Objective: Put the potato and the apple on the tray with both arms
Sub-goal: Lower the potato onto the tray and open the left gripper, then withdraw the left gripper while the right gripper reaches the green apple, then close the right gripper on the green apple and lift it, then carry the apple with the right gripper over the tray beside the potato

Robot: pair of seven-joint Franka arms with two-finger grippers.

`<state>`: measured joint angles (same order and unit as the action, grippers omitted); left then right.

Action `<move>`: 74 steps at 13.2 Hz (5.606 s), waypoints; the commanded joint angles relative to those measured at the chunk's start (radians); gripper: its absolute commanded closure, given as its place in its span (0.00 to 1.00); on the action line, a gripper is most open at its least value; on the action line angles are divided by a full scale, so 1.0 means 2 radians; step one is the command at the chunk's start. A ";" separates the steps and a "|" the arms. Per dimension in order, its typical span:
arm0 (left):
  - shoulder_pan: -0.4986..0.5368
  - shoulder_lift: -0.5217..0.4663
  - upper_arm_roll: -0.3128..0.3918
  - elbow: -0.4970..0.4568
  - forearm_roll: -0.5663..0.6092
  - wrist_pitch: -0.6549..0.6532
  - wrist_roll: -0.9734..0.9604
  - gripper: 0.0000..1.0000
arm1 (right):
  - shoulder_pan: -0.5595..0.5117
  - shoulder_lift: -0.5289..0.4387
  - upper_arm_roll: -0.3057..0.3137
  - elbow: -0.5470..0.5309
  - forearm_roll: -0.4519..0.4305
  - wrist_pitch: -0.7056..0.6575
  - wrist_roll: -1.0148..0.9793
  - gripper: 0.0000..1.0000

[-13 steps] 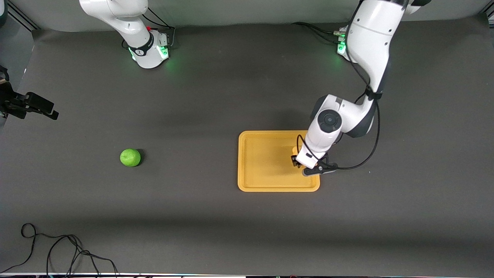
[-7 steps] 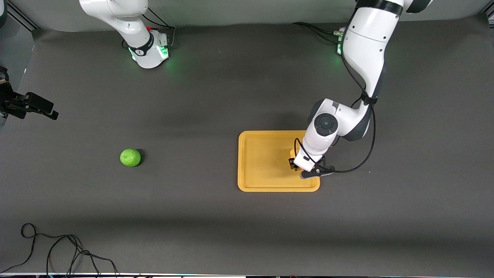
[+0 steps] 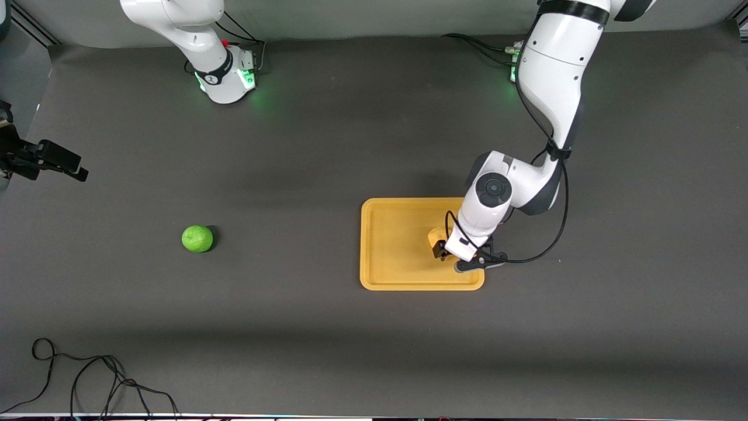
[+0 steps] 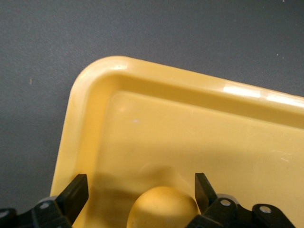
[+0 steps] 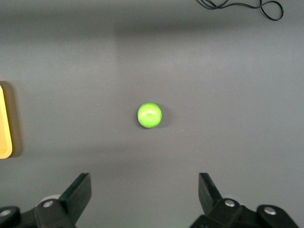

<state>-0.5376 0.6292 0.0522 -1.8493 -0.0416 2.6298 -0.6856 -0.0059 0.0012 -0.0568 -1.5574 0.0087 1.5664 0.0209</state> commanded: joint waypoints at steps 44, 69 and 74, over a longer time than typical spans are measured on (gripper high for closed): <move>0.270 -0.263 0.007 0.154 0.029 -0.498 0.458 0.02 | 0.027 0.174 -0.007 -0.350 0.009 0.551 -0.007 0.60; 0.270 -0.261 0.007 0.154 0.030 -0.495 0.458 0.02 | 0.396 0.400 -0.007 0.287 -0.020 0.136 0.507 0.70; 0.270 -0.261 0.007 0.154 0.030 -0.493 0.458 0.02 | 0.409 0.479 -0.007 0.288 -0.020 0.232 0.511 0.73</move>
<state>-0.0021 0.1077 0.0695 -1.5491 0.0178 1.6417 0.2178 0.7994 0.8913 -0.0605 -1.0498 -0.0164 2.0046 1.0132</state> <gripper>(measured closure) 0.018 0.242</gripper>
